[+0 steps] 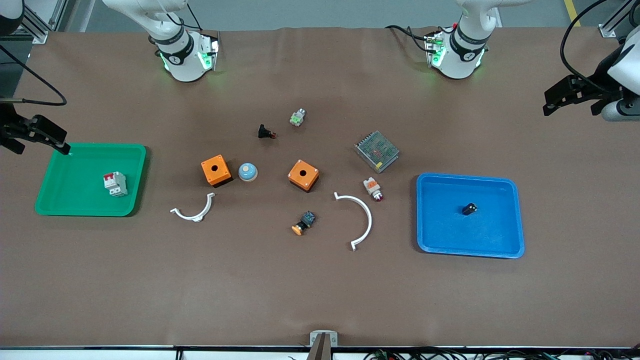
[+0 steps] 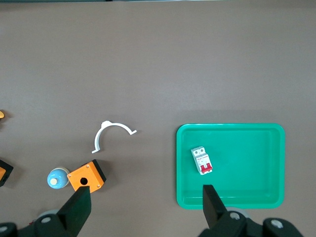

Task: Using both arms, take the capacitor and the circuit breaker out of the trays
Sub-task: 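Reach the right gripper to the breaker while the left gripper reaches the capacitor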

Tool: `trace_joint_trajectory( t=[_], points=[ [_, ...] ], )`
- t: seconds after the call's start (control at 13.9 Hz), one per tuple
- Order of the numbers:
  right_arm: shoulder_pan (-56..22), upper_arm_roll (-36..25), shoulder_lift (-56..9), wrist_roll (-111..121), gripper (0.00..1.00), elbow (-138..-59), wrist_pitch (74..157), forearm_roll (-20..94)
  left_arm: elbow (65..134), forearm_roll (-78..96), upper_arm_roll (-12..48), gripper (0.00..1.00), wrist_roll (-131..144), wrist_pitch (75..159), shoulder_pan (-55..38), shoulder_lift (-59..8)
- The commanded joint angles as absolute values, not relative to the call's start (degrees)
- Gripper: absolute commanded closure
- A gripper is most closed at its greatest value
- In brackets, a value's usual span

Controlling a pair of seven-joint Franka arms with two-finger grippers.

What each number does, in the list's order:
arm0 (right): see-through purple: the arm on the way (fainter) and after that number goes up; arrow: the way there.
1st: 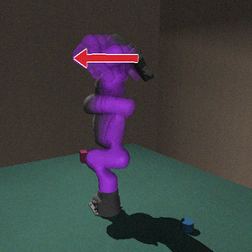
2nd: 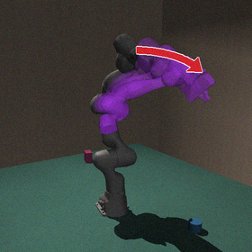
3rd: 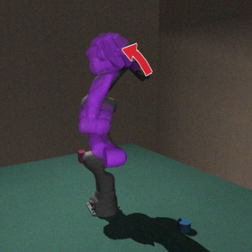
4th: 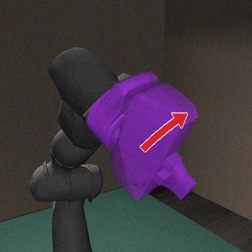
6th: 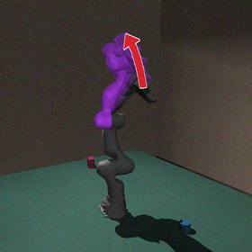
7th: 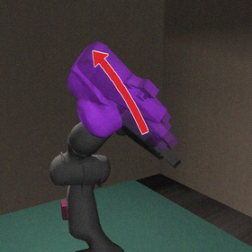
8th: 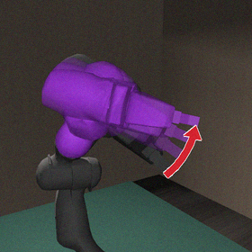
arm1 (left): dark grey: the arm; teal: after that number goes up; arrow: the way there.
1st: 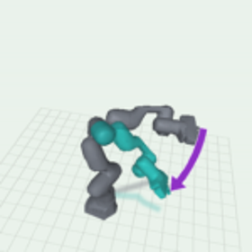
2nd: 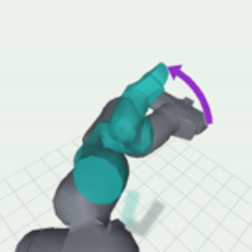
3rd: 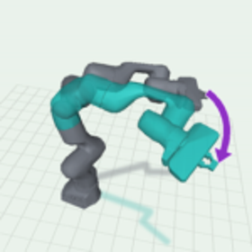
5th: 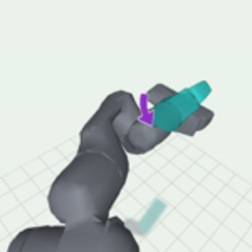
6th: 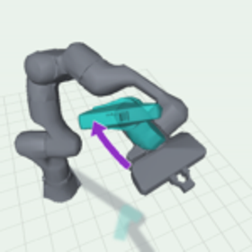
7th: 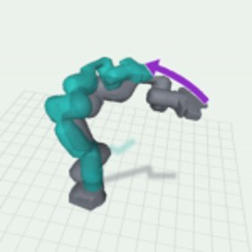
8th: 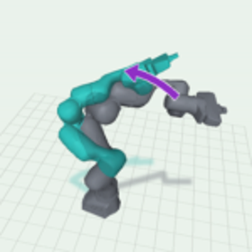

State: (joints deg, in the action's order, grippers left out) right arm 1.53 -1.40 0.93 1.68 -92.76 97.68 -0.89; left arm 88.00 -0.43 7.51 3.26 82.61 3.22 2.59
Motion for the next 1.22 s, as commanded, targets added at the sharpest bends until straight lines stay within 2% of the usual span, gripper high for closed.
trace_joint_trajectory(
  t=[0.0, 0.14, 0.29, 0.43, 0.72, 0.94, 1.15],
  points=[
    [1.1, -2.1, 2.4, 1.8, 0.00, -94.0, 97.6, 0.1, 86.5, -0.5, 7.9, 0.00, 2.6, 81.3, 3.9, 2.1],
    [1.0, -2.1, 2.4, 1.8, 0.00, -94.0, 97.6, 0.1, 86.1, -0.7, 7.8, 0.00, 2.3, 81.3, 3.8, 1.8],
    [1.1, -2.3, 1.6, 1.8, 0.00, -93.9, 97.1, 0.1, 84.2, -4.1, 7.9, 0.00, 2.1, 81.3, 3.4, -1.7],
    [2.1, -2.3, -1.9, 1.8, 0.00, -93.7, 97.5, 0.1, 86.4, -4.3, 8.0, 0.00, 2.2, 82.6, 3.9, -4.4],
    [2.7, -2.3, -11.8, 1.9, 0.00, -93.3, 99.6, 0.0, 102.3, -4.2, 7.9, 0.00, 3.3, 102.6, 3.9, -5.3],
    [5.8, -2.3, -19.6, 5.0, 0.00, -93.4, 101.3, -0.7, 112.8, -4.2, 8.0, 0.00, 5.2, 120.6, 3.9, -9.9],
    [12.4, -2.3, -25.0, 17.6, 0.00, -94.6, 104.2, -0.6, 113.5, -4.2, 8.1, 0.01, 7.6, 126.6, 3.6, -16.9]
  ],
)
